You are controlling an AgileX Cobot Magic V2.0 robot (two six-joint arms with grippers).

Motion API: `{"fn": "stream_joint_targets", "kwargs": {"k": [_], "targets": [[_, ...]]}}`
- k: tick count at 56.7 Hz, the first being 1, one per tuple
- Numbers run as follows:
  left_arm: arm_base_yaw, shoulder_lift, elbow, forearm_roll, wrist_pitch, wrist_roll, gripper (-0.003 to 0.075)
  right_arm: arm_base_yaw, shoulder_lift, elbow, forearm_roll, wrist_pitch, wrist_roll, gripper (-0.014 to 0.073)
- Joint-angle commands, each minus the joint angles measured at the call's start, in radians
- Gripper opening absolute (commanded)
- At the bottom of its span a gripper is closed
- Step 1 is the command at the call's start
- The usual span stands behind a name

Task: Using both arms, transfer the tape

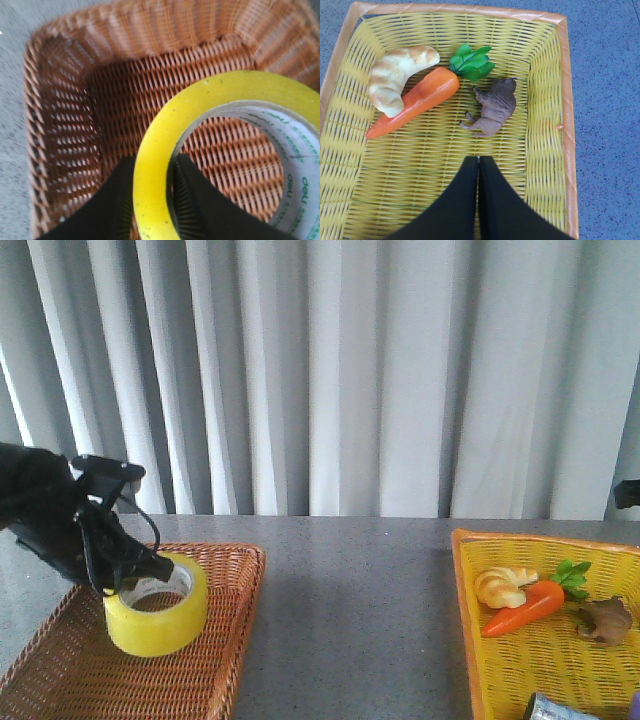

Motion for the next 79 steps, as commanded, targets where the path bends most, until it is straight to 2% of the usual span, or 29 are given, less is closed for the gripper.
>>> {"fn": "stream_joint_targets", "kwargs": {"k": [1,9,16,21,27,43,48,57,64,71,79], "targets": [[-0.003,-0.048,0.037,-0.006,-0.153,-0.049,0.0001,-0.003,-0.038,-0.025,-0.007,-0.043,-0.002,-0.0008],[-0.003,-0.017,0.069,-0.001,-0.183,-0.170,0.0013,-0.003,-0.038,-0.025,-0.007,-0.043,-0.002,-0.0008],[-0.003,0.008,0.070,0.001,-0.171,-0.187,0.0047,-0.003,-0.038,-0.025,-0.007,-0.042,-0.001,-0.0008],[-0.003,0.019,0.070,0.001,-0.166,-0.185,0.0098,-0.003,-0.038,-0.025,-0.007,-0.042,-0.001,-0.0008],[-0.003,0.022,0.070,0.001,-0.165,-0.181,0.0196,-0.003,-0.038,-0.025,-0.007,-0.042,-0.001,-0.0008],[-0.003,0.022,0.050,0.020,-0.144,-0.180,0.0567,-0.003,-0.038,-0.025,-0.007,-0.042,-0.002,-0.0008],[-0.003,0.020,-0.004,0.020,-0.103,-0.171,0.0606,-0.003,-0.038,-0.025,-0.007,-0.042,-0.002,-0.0008],[-0.007,-0.017,-0.165,0.020,0.003,-0.150,0.0576,-0.003,-0.038,-0.025,-0.007,-0.042,-0.002,-0.0008],[-0.008,-0.070,-0.273,-0.026,0.041,-0.127,0.0508,-0.003,-0.038,-0.025,-0.007,-0.042,-0.002,-0.0008],[-0.008,-0.138,-0.331,-0.099,0.024,-0.103,0.0377,-0.003,-0.038,-0.025,-0.007,-0.042,-0.002,-0.0008],[-0.008,-0.220,-0.341,-0.148,-0.019,-0.083,0.0170,-0.003,-0.038,-0.025,-0.007,-0.042,-0.002,-0.0008]]}}
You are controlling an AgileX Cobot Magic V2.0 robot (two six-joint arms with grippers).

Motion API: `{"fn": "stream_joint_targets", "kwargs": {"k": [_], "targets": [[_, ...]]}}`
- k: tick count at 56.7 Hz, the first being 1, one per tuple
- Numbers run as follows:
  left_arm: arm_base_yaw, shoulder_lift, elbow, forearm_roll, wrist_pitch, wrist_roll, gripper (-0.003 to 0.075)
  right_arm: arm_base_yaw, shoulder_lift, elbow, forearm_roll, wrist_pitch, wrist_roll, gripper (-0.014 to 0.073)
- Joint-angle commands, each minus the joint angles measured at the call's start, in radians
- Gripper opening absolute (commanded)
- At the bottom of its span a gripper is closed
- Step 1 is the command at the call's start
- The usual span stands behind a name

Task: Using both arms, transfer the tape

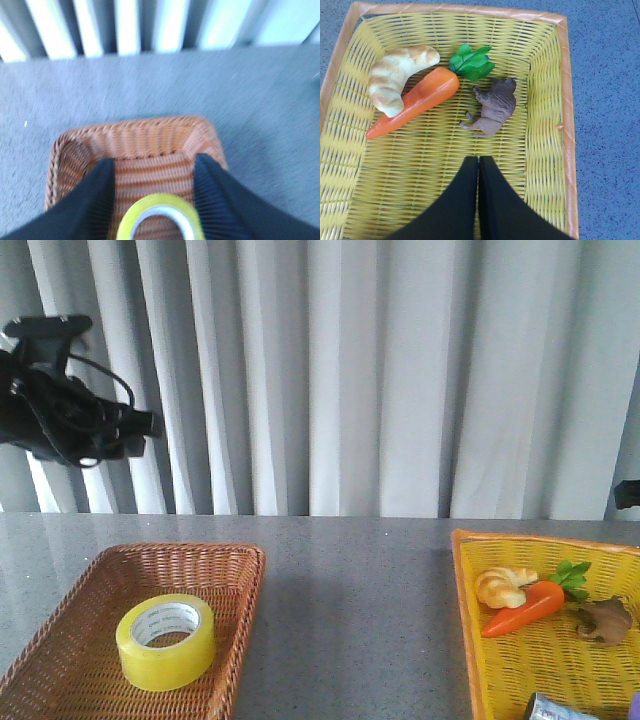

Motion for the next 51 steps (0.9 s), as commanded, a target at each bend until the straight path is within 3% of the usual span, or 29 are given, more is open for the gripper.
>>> {"fn": "stream_joint_targets", "kwargs": {"k": [1,7,51], "targets": [[-0.007,-0.101,-0.034,-0.036,-0.083,0.026,0.0136,-0.003,-0.038,-0.025,-0.007,-0.043,-0.002,-0.0008],[-0.006,-0.145,-0.034,-0.034,-0.086,0.052,-0.0008,-0.003,-0.038,-0.025,-0.007,-0.043,-0.002,-0.0008],[-0.006,-0.166,-0.034,-0.033,-0.075,0.045,-0.0007,-0.003,-0.038,-0.025,-0.007,-0.041,-0.002,-0.0007]]}}
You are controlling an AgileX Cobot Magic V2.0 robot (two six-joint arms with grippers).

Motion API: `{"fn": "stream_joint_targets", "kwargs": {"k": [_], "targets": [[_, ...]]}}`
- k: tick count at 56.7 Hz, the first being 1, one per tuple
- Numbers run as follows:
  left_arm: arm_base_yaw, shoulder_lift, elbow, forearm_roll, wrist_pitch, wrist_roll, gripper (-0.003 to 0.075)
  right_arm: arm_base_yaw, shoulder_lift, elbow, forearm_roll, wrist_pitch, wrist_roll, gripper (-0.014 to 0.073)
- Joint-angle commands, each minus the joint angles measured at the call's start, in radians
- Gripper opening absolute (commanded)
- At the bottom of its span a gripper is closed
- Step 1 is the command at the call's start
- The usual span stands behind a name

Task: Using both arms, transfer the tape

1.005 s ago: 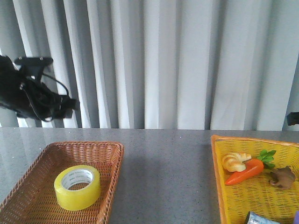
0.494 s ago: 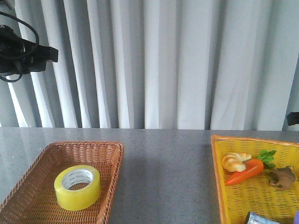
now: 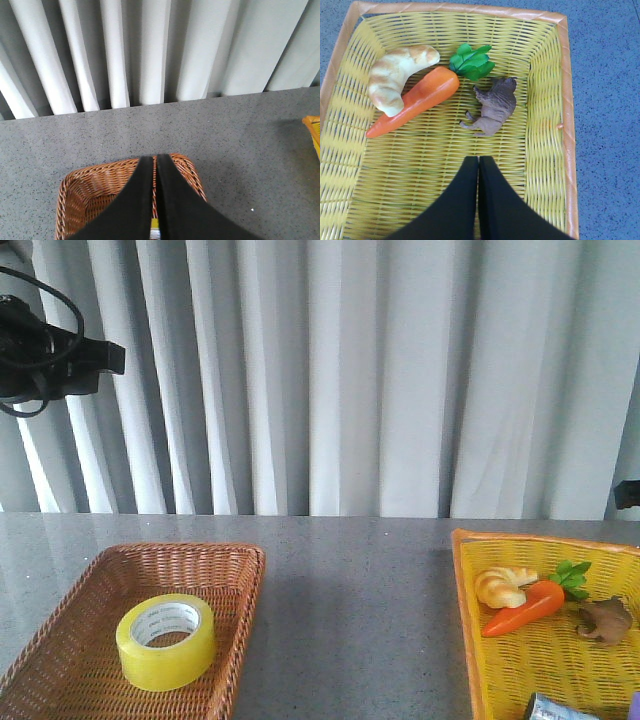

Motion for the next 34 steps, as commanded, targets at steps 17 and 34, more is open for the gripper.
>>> {"fn": "stream_joint_targets", "kwargs": {"k": [17,34], "targets": [[-0.006,-0.073,0.018,-0.010,-0.082,-0.007,-0.0007,-0.003,-0.038,-0.025,-0.007,-0.042,-0.002,-0.0007],[-0.006,-0.493,0.589,0.111,-0.321,-0.007,-0.0007,-0.003,-0.038,-0.025,-0.007,-0.042,-0.002,-0.0007]]}}
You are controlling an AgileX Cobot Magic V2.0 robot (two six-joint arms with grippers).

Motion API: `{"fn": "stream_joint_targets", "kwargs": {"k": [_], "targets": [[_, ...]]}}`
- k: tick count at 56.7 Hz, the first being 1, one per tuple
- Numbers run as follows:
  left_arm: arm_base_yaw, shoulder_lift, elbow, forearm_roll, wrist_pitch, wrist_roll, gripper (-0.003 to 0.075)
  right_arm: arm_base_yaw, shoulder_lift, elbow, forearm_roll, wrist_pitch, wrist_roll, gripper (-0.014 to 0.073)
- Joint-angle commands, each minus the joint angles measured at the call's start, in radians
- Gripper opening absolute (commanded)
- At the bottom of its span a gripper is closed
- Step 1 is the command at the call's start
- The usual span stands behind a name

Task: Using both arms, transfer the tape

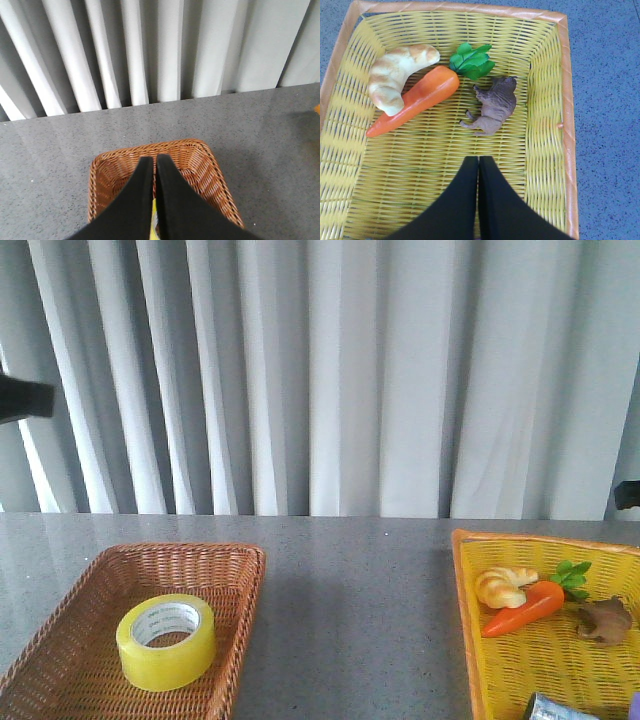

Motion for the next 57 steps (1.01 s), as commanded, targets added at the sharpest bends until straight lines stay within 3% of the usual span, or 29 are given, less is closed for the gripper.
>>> {"fn": "stream_joint_targets", "kwargs": {"k": [1,16,27,43,53,57], "targets": [[-0.006,-0.182,0.176,0.032,-0.168,-0.007,-0.0007,-0.003,-0.038,-0.025,-0.007,-0.045,-0.002,-0.0007],[-0.006,-0.630,0.862,0.067,-0.561,-0.007,-0.0007,-0.003,-0.038,-0.025,-0.007,-0.045,-0.002,-0.0007],[-0.005,-0.882,1.214,0.072,-0.644,-0.007,-0.0007,-0.003,-0.038,-0.025,-0.007,-0.045,-0.002,-0.0007],[0.114,-1.109,1.459,0.046,-0.715,-0.011,-0.0007,-0.003,-0.038,-0.025,-0.007,-0.045,-0.002,-0.0007],[0.115,-1.223,1.578,0.046,-0.833,-0.017,-0.0007,-0.003,-0.038,-0.025,-0.007,-0.045,-0.002,-0.0007],[0.115,-1.265,1.577,0.049,-0.794,-0.028,-0.0007,-0.003,-0.038,-0.025,-0.007,-0.043,-0.002,-0.0007]]}}
